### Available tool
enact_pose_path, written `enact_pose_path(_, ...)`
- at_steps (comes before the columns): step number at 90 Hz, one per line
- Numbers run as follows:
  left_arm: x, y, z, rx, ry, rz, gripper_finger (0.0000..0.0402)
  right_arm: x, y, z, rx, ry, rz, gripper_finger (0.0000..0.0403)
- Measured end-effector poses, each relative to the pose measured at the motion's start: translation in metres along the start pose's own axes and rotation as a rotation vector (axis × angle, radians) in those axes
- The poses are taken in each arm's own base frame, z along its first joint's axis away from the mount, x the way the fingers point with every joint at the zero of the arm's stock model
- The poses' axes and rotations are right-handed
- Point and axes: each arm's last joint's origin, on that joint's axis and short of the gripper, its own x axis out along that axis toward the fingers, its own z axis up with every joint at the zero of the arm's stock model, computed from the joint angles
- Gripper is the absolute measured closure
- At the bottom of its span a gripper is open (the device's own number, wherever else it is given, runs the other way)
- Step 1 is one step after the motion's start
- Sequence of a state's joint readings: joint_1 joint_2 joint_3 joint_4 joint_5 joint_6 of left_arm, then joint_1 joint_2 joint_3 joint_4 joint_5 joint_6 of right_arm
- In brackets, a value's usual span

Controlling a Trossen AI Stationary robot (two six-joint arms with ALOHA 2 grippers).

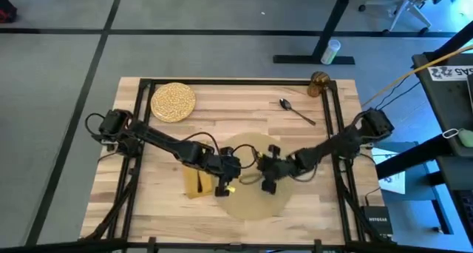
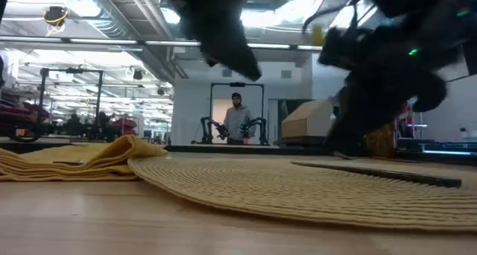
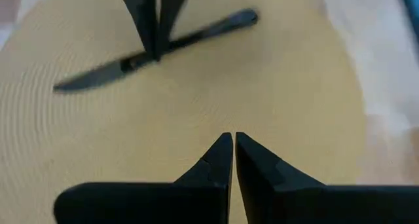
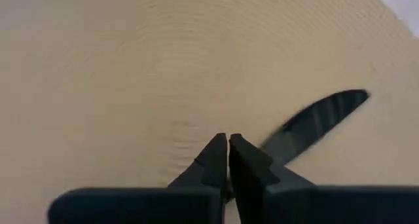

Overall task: Set table place
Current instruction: Put the black table knife on the right of the yellow placemat

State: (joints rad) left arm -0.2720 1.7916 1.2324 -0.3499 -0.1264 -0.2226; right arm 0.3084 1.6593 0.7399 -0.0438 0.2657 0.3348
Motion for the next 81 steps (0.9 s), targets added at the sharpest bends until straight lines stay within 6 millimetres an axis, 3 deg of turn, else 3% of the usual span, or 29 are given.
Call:
enact_pose_path(34, 0.025, 0.010, -0.050, -0.148, 0.035, 0.026, 0.0400, 0.008, -0.034, 0.014, -0.254, -0.015, 0.122, 0.0403)
enact_pose_path(81, 0.028, 0.026, -0.052, -0.176, 0.037, 0.054, 0.0400, 0.015, -0.047, 0.012, -0.289, 0.032, 0.166, 0.0403)
